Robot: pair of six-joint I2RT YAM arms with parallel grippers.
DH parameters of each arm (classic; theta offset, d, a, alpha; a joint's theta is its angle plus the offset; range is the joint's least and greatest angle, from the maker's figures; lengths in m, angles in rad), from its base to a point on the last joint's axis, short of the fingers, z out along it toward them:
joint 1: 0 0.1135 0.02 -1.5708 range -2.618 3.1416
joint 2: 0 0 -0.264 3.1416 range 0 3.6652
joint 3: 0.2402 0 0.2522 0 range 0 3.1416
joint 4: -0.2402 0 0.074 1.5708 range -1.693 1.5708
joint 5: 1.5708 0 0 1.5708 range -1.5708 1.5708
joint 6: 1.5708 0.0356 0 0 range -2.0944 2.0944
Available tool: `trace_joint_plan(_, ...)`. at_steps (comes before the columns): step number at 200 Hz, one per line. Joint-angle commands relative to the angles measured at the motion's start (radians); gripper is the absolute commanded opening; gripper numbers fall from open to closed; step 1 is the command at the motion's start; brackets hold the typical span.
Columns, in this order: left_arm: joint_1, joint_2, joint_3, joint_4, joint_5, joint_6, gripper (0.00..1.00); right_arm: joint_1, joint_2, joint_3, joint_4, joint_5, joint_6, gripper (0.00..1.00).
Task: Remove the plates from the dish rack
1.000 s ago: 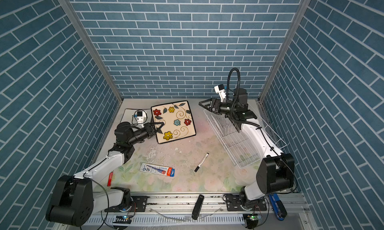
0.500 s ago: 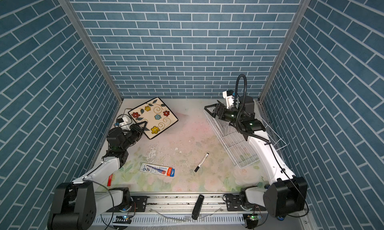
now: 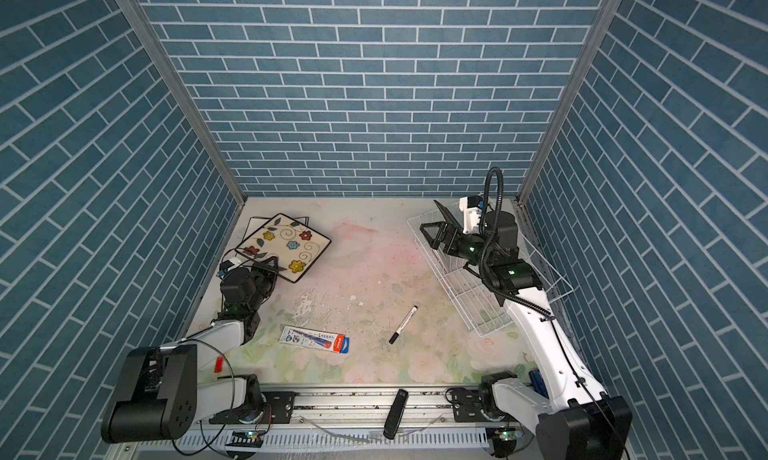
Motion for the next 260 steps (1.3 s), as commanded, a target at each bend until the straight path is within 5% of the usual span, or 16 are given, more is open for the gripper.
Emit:
trace_joint_plan(1,0.017,-0.021,0.035,0.274,-0.085,-0.024,0.00,-0.002,-0.022,-0.038,0.020,0.015,0.034,0.93)
trace_joint_plan(133,0.106,0.347,0.119,0.655,-0.110,-0.150,0.00,0.049,0.004,-0.049,-0.012,0.072,0.057,0.93)
trace_joint_plan(260,0.130,0.448,0.173,0.655,-0.120,-0.188,0.00,0.051,0.009,0.013,-0.120,0.114,0.004,0.93)
